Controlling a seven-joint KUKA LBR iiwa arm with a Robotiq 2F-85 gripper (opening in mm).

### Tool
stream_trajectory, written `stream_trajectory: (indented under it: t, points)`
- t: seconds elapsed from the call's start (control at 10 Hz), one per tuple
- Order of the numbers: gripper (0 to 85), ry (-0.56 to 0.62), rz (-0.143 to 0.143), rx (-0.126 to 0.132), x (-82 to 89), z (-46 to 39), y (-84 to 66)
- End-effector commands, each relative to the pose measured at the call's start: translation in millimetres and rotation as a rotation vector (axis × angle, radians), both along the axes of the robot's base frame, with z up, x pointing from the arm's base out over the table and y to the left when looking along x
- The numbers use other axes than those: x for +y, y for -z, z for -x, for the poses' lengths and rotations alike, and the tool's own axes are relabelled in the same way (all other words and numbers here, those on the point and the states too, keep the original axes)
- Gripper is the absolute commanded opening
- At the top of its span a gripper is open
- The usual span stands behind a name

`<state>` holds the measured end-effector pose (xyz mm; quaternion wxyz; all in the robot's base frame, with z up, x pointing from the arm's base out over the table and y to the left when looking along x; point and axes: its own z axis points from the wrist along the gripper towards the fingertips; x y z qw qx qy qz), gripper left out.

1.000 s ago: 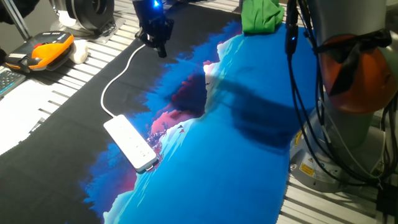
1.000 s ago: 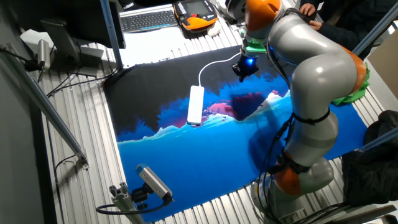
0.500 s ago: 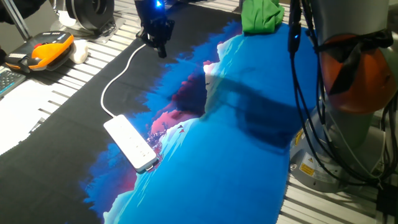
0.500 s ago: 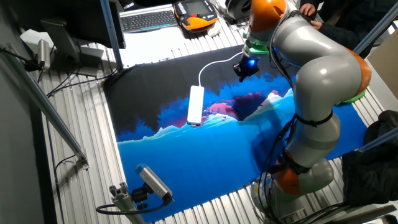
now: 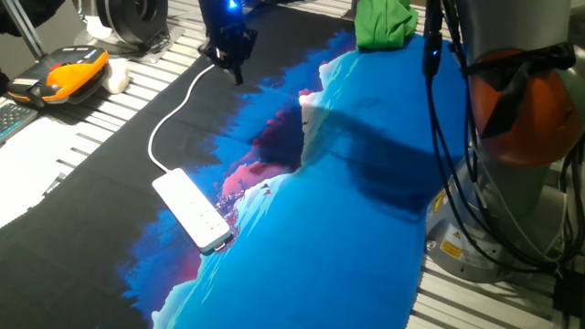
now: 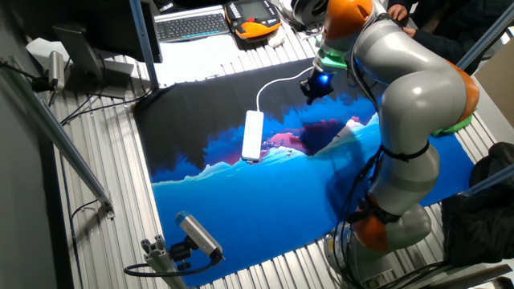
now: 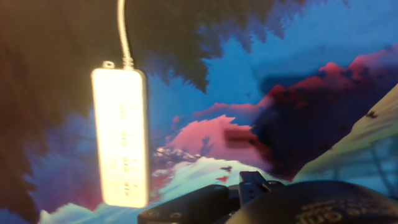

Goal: Turn off the power strip by pressing the button

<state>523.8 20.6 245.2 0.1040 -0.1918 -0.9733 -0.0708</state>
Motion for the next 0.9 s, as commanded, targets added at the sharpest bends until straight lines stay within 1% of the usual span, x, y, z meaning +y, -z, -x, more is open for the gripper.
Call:
stream_trajectory:
  t: [0.0,0.1,0.3,0.4,0.5,0.6,0.7,0.8]
  points:
    - [17.0,0.049,-0.012,0.002,11.7,-2.9,-2.8]
    - [17.0,0.091,-0.026,0.004,24.9,-6.6,-4.8]
    - [17.0,0.149,-0.026,0.003,53.7,-14.5,-5.1]
    - [17.0,0.173,-0.023,0.001,69.0,-18.3,-1.4]
    - [17.0,0.184,-0.001,-0.002,86.9,-23.3,6.5]
    - [17.0,0.189,0.017,-0.003,98.2,-27.3,14.4]
    - [17.0,0.21,0.015,-0.01,108.9,-31.1,22.8]
    - [17.0,0.235,0.021,-0.017,120.4,-33.3,30.7]
